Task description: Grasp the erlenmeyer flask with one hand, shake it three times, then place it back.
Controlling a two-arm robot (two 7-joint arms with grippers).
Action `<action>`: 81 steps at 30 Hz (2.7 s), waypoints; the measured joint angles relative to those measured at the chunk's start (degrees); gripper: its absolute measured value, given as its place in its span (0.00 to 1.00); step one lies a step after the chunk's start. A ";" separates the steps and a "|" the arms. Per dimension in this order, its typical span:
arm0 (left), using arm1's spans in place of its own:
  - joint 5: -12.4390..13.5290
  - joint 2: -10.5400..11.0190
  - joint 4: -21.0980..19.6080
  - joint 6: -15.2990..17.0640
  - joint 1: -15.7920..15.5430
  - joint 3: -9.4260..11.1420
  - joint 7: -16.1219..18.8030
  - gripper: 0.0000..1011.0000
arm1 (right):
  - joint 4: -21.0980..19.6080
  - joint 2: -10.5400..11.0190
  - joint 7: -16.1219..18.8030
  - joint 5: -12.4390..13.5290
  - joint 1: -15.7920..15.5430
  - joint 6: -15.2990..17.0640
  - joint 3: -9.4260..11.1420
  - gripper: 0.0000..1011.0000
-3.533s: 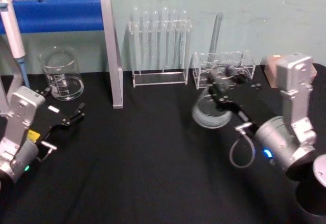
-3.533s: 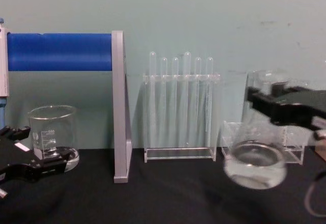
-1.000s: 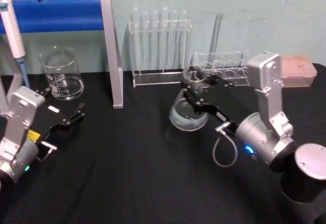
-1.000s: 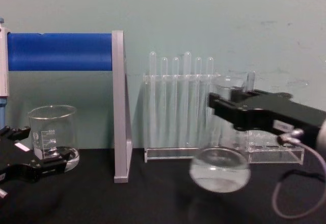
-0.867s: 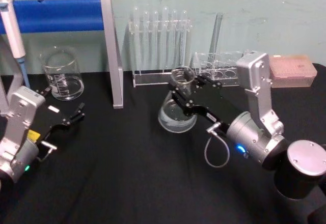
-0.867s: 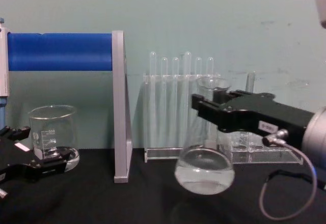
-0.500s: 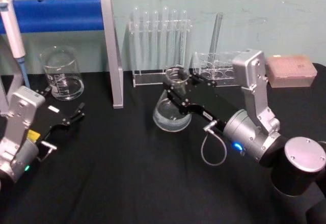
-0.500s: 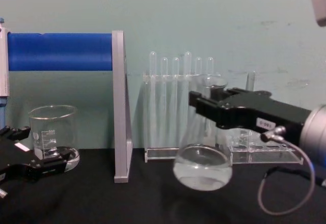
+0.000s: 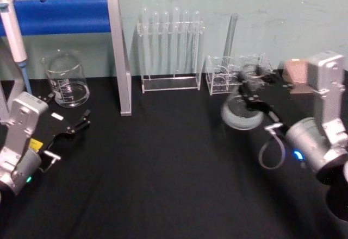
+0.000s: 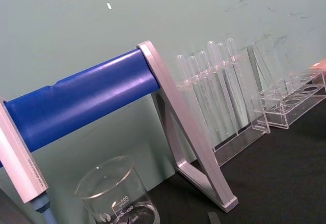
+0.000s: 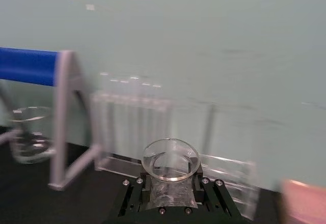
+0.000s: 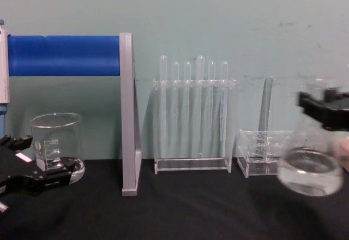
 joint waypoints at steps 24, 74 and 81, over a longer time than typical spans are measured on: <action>0.00 0.00 -0.01 0.00 0.00 0.00 0.00 0.99 | -6.43 -1.34 -1.74 -3.08 -7.10 1.37 6.27 0.45; 0.00 0.00 0.00 0.00 0.00 0.00 0.00 0.99 | 2.59 6.73 18.04 7.57 4.26 2.47 -9.10 0.45; 0.00 0.00 0.00 0.00 0.00 0.00 0.00 0.99 | 4.23 8.42 20.78 9.60 4.91 0.79 -10.34 0.45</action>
